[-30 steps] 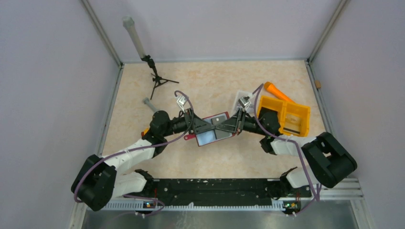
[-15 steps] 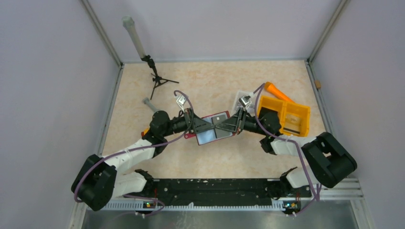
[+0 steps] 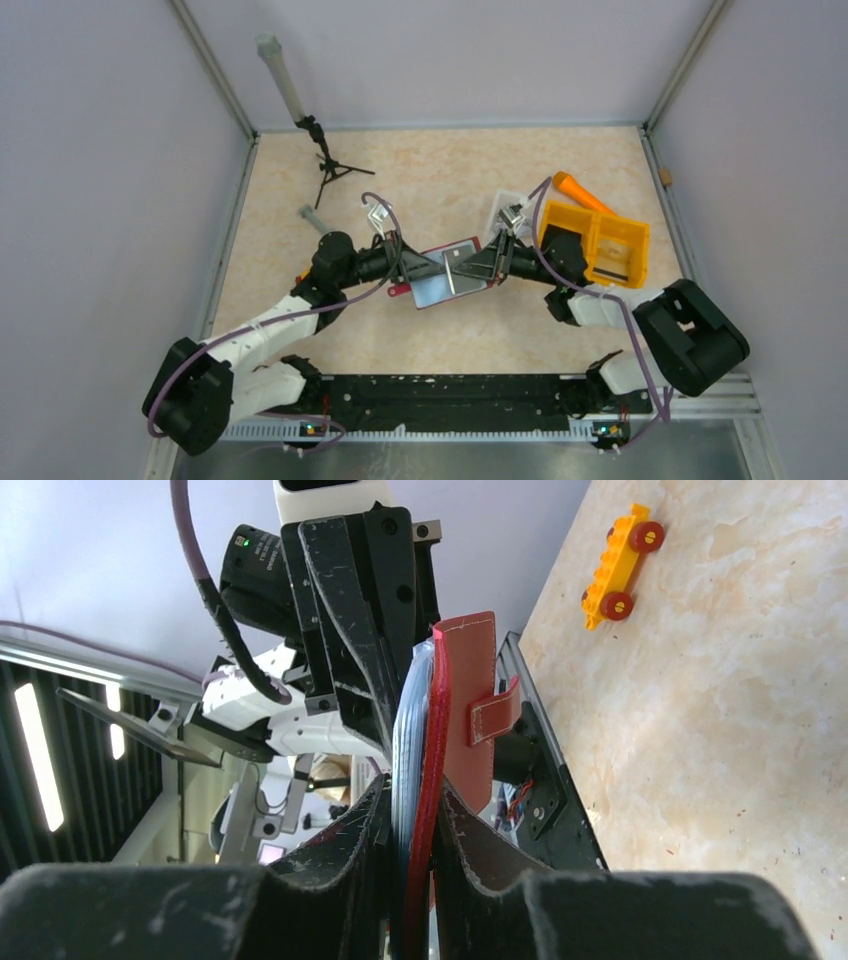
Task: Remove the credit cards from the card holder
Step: Remove the credit card from the card holder.
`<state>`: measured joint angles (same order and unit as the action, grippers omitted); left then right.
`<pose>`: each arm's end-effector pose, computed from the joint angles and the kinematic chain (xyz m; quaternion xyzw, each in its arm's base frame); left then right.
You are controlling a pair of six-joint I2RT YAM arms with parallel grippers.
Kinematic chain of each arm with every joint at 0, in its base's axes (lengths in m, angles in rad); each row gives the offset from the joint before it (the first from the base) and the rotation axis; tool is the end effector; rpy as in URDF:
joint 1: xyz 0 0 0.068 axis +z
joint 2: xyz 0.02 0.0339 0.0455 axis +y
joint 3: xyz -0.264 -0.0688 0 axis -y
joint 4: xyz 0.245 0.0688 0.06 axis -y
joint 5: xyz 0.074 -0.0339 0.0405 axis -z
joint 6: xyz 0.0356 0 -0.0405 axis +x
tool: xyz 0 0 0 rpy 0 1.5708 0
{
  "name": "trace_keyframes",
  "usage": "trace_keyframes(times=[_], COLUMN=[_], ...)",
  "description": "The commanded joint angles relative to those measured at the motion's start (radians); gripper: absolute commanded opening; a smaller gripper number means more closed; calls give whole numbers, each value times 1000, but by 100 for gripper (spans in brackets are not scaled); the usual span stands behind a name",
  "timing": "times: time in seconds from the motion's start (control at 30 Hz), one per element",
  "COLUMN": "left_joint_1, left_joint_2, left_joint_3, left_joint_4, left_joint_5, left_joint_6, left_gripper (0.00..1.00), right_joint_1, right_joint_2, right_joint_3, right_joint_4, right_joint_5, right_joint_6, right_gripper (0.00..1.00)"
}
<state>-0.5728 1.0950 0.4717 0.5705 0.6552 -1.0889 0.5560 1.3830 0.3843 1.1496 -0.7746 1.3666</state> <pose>0.1858 -0.1457 0.2485 0.0388 0.7207 -0.6386 0.2669 0.2010 0.1542 0.2143 -0.0253 0.6676 0.7167 0.2001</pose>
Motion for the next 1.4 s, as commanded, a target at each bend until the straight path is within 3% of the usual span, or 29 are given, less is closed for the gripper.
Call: trace_keyframes(times=[0.0,0.2,0.33,0.43,0.8,0.93,1.37], left_joint_1=[35,50,42,13,-26,-38,-42], left_joint_2=[-45,-54,-2,30,74,98,85], left_joint_3=[17,1,-16,0,34,30,-2], left_joint_4=[-69,-59,104,137,110,157,149], left_joint_5=[3,26,65,61,20,5,-100], left_joint_6=[64,48,-39,-48,-37,-56,-58], left_gripper=[0,0,14,28,42,42,14], right_joint_1=[-15,-23,-22,-22,-16,-6,7], right_joint_2=[-55,-64,-58,-56,-55,-55,-55], right_joint_3=[-4,-14,-8,-4,4,13,13], right_joint_4=[67,62,68,60,38,35,38], right_joint_5=[-25,-26,-25,-22,-15,-10,-8], right_joint_6=[-12,-13,-9,-12,-27,-29,-31], right_gripper=[18,18,19,20,19,19,22])
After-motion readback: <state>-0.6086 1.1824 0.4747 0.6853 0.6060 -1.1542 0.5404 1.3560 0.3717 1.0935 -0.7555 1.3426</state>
